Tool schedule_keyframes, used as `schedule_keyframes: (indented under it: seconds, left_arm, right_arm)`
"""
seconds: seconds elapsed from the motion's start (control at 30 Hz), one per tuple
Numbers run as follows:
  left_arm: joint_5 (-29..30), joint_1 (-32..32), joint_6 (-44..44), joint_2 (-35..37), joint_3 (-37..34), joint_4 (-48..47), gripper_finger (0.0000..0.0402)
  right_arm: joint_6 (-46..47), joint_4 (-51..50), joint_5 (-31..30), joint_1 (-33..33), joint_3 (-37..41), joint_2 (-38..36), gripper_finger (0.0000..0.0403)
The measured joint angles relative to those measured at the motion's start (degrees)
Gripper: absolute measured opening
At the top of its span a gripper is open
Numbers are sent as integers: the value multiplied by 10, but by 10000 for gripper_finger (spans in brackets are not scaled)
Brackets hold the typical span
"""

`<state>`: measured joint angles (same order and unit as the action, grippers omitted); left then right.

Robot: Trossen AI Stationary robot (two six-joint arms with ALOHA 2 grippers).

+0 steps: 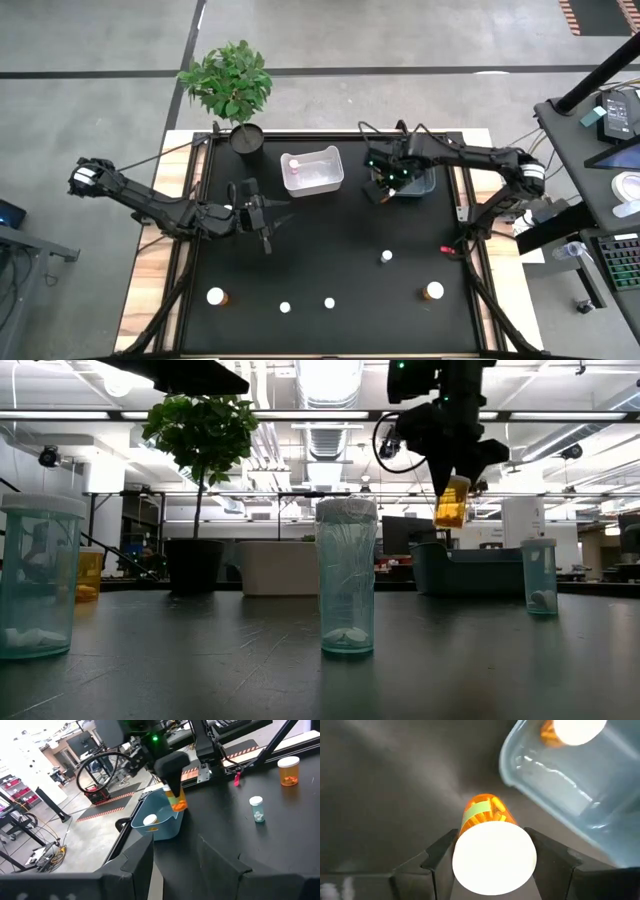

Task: Pick and place medicine bottles into bin by pill shape (circle, oval)
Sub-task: Put the orange capsule bottle into the blue bin

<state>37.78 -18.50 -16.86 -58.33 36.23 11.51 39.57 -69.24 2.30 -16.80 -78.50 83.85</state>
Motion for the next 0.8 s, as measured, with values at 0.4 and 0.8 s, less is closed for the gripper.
schedule_keyframes:
  seconds: [0.4,0.8]
  left_arm:
    - [0,0,1,0,0,0,136]
    - [0,0,2,0,0,0,136]
  right_arm:
    - [-84,-14,-25,-123,-2,-13,201]
    - [-177,-13,-25,-224,23,-9,201]
